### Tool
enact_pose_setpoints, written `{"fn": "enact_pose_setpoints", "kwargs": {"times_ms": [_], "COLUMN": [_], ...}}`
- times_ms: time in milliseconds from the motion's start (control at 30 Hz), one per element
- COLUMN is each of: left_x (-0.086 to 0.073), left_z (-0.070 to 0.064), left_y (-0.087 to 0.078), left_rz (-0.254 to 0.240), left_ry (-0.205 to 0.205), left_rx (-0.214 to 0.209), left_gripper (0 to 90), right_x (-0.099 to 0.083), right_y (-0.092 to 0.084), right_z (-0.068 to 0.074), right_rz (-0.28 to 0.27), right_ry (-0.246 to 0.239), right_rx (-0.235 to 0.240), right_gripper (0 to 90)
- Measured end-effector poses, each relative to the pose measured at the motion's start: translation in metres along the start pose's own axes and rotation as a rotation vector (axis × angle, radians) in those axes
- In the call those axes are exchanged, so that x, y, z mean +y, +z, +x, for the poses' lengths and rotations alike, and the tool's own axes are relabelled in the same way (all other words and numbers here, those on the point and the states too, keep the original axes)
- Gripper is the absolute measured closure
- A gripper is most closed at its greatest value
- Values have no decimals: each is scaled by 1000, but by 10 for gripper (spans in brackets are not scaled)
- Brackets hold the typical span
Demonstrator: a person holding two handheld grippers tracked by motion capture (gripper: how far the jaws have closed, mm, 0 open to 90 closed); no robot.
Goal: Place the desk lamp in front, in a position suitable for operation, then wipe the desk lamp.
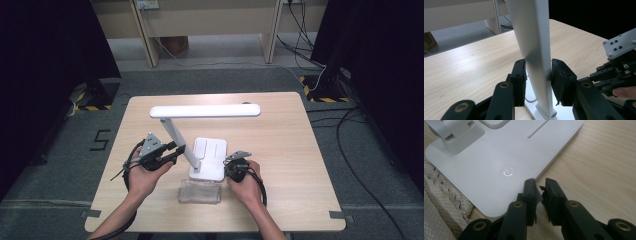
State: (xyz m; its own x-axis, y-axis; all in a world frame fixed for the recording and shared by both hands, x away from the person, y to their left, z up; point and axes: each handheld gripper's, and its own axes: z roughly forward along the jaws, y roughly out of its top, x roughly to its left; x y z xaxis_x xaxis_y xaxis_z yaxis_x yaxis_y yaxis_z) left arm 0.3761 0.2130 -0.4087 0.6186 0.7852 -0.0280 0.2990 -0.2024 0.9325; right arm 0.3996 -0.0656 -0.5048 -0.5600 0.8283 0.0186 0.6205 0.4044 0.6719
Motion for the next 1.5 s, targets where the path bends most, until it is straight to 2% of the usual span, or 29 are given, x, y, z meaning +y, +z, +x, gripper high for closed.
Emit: {"fn": "enact_pose_setpoints", "kwargs": {"times_ms": [300,433,533,633,733,900,1133,1233,1367,1500], "left_x": [-4,-5,-8,-13,-23,-43,-68,-73,-73,-73], "left_z": [-4,-4,-4,-3,-3,-8,-8,-8,-11,-12], "left_y": [-6,-5,-7,-11,-16,-22,-26,-24,-24,-25], "left_rz": [-7,-11,-17,-17,10,55,111,125,114,110], "left_ry": [18,10,-5,-6,-9,13,-14,-15,-7,6], "left_rx": [13,11,5,6,0,-19,-42,-53,-51,-59], "left_gripper": [640,633,607,522,452,379,366,366,366,365], "right_x": [3,3,2,1,2,0,-11,-17,-25,-27], "right_y": [4,5,4,2,-4,-19,-33,-38,-44,-46], "right_z": [-2,-3,-4,-6,-10,-19,-29,-34,-36,-35], "right_rz": [-5,-12,-17,-43,-72,-117,-129,-133,-140,-146], "right_ry": [-1,-1,4,4,12,31,60,78,103,103], "right_rx": [-1,-3,-4,-12,-32,-59,-78,-88,-96,-96], "right_gripper": [788,770,721,663,625,590,577,573,572,571]}}
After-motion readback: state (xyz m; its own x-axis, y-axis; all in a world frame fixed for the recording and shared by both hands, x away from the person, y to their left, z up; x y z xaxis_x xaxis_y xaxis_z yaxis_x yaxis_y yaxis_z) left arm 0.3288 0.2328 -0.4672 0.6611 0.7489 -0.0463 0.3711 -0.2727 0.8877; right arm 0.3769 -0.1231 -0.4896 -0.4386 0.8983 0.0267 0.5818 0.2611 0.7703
